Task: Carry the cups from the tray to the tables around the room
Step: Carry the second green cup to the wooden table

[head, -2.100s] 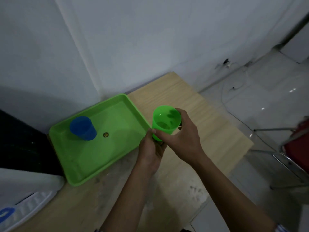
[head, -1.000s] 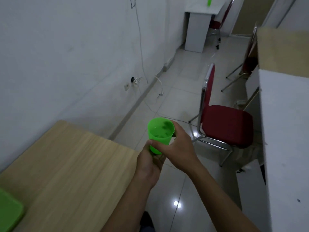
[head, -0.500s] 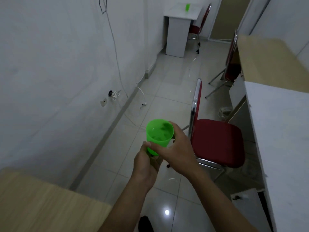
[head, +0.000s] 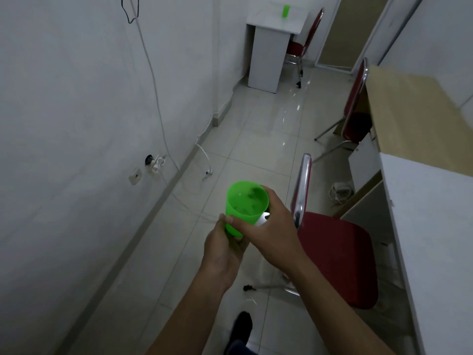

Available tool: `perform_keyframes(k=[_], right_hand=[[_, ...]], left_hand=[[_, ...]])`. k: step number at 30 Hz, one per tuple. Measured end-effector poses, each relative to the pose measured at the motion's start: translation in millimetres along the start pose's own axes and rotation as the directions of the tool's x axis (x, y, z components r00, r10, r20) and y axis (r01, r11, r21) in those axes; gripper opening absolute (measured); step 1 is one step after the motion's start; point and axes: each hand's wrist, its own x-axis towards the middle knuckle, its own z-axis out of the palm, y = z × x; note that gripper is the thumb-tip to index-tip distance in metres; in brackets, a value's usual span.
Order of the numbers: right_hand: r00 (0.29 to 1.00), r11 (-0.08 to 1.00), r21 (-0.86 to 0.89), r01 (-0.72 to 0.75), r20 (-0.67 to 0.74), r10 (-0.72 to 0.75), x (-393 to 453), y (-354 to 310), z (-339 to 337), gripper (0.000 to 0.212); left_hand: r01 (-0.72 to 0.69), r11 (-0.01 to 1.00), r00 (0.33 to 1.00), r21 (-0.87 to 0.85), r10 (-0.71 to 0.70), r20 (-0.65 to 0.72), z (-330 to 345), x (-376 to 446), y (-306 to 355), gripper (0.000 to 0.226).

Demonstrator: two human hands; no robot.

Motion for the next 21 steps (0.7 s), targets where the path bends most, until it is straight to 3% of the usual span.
perform_keyframes(k=[10,21], right_hand=[[1.0,1.0,-0.017,0.024,0.0,-0.024,140.0,23.4,-39.1,0.074],[0.992,0.997,-0.054,-0.059,-0.118,0.052,292.8,68.7,-43.5,0.074]], left_hand=[[-0.013,0.997,0.999,0.074,0.01,0.052,97.2,103.5,28.8,0.042],[0.045,0.985,0.986,0.165,-0.07,0.15,166.0,257.4,69.1,0.043]])
